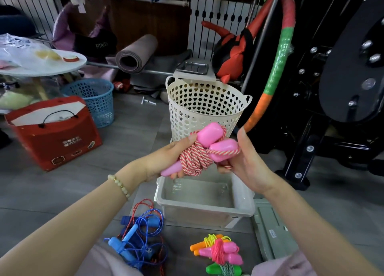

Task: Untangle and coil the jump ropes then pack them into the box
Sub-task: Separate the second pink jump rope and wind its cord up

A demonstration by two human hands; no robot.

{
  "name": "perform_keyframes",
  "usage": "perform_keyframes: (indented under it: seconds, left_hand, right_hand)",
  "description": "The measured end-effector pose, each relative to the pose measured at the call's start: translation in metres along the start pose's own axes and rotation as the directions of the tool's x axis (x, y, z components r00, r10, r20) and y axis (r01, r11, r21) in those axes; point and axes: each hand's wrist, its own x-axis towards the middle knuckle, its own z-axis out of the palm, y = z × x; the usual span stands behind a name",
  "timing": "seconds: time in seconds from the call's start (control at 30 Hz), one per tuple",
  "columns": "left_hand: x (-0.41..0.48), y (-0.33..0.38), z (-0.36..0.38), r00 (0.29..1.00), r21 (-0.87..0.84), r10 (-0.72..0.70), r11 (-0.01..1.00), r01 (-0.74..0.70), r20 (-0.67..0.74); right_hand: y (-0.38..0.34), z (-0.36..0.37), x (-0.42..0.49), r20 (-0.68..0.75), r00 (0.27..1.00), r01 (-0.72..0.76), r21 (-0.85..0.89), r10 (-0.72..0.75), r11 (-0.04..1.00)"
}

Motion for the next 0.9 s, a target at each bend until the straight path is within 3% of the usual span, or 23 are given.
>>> perform_keyframes:
  seconds: [0.13, 0.23, 0.3, 0.47, 0.57, 0.67, 0.8, 0.9]
  left_hand:
    - [0.004, 0.004, 0.016, 1.000, -0.191, -0.013, 0.981, 0.010, -0.014]
    - [0.012, 0.004, 0.026, 0.988, -0.110, -0.077, 0.992, 0.063, -0.132]
    - [0.017, 0.002, 0.030, 0.968, -0.015, -0.048, 0.999, 0.045, -0.246]
    - [0.018, -0.008, 0.057, 0.892, 0.075, 0.263, 0.965, -0.253, -0.369]
    - [0.020, -0.004, 0.061, 0.876, -0.021, 0.176, 0.978, -0.207, -0.448]
    - [0.022, 0.001, 0.055, 0.913, -0.248, 0.003, 0.962, -0.114, -0.408]
    - [0.020, 0.009, 0.049, 0.954, -0.483, -0.067, 0.871, -0.087, -0.293]
    - [0.013, 0.018, 0.044, 0.976, -0.551, -0.075, 0.833, -0.052, -0.205]
  right_hand:
    - [-0.004, 0.017, -0.001, -0.183, 0.968, 0.136, -0.199, -0.173, 0.971]
    - [0.004, 0.019, 0.005, -0.332, 0.922, 0.135, -0.211, -0.200, 0.968]
    - [0.005, 0.017, 0.009, -0.400, 0.898, 0.105, -0.205, -0.181, 0.973]
    - [0.005, 0.016, 0.015, -0.410, 0.905, 0.043, -0.174, -0.112, 0.984]
    - [0.014, 0.016, 0.017, -0.445, 0.890, -0.013, -0.247, -0.102, 0.969]
    - [0.018, 0.019, 0.014, -0.492, 0.840, -0.020, -0.449, -0.228, 0.893]
    - [0.020, 0.021, 0.015, -0.415, 0.747, 0.112, -0.692, -0.520, 0.713]
    - [0.017, 0.019, 0.015, -0.368, 0.701, 0.236, -0.689, -0.611, 0.686]
